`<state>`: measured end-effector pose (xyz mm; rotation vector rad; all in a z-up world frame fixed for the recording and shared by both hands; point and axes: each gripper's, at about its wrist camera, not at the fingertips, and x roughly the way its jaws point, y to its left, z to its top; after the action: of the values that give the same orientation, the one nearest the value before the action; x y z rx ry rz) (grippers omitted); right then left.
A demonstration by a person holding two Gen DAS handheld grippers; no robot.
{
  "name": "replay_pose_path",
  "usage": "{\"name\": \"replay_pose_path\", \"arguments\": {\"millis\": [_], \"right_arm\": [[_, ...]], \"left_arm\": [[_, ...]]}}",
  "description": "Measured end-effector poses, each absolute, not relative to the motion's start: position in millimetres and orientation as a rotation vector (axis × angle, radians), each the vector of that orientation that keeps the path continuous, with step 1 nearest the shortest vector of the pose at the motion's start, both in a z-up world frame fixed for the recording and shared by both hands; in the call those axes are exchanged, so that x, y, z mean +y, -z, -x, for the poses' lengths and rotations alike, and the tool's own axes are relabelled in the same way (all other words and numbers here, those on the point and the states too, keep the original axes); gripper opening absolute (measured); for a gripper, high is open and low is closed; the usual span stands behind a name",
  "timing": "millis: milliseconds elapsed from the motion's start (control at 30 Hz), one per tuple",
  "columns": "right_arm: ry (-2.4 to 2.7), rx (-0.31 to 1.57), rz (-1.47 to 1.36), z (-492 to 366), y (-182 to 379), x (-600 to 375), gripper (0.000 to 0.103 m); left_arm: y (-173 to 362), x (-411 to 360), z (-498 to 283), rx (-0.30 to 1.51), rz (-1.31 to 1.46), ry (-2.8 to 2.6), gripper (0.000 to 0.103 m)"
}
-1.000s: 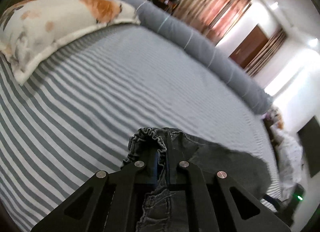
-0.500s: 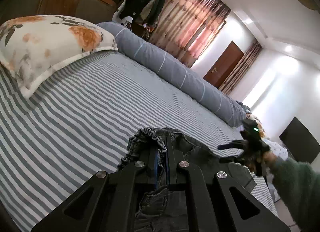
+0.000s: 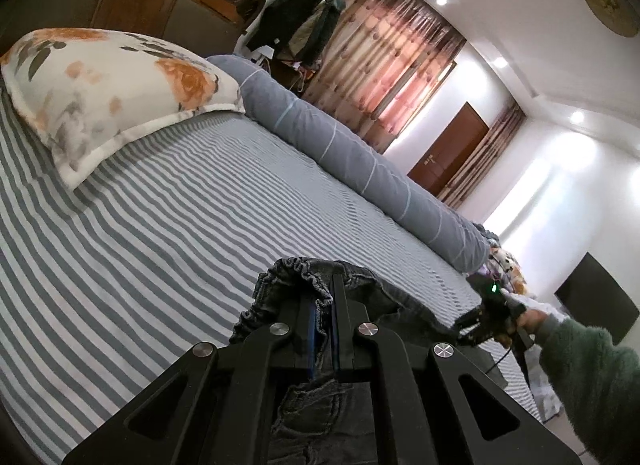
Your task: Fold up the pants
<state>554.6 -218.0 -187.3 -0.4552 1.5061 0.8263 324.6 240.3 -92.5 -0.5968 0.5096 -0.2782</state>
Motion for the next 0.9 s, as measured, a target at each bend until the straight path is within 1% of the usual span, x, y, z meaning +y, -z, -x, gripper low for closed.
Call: {"name": "replay_pose_path", "arguments": {"millis": [100, 133, 200, 233, 300, 400, 533, 667, 900], "right_arm": [[-0.771, 1.465, 0.469, -550, 184, -239, 0.023], [-0.755, 1.456, 0.474, -549, 184, -240, 0.022], [-0.716, 1.416, 0.491, -545, 184, -246, 0.016], [-0.688, 1.392, 0.490, -543, 184, -247, 0.015], [-0.658, 1.327, 0.534, -529, 183, -238, 0.010], [-0.551, 1.219, 0.537, -510, 169, -236, 0.006], [-0.363, 1.087, 0.555, -469, 140, -236, 0.004], [-0.200, 0.978, 0.609, -402, 115, -226, 0.002], [-0.079, 0.928, 0.602, -295, 92, -232, 0.002]], "left_arm": [[85, 231, -322, 0.504, 0.525, 0.259, 0.005], [84, 230, -322, 0.505, 0.517, 0.253, 0.005], [86, 232, -326, 0.515, 0.540, 0.249, 0.005], [87, 231, -328, 0.524, 0.540, 0.235, 0.005], [89, 229, -331, 0.537, 0.521, 0.205, 0.005], [92, 224, -338, 0.556, 0.477, 0.146, 0.006], [87, 215, -338, 0.557, 0.416, 0.104, 0.006], [76, 207, -329, 0.556, 0.364, 0.106, 0.006], [55, 204, -284, 0.573, 0.313, 0.158, 0.006]]}}
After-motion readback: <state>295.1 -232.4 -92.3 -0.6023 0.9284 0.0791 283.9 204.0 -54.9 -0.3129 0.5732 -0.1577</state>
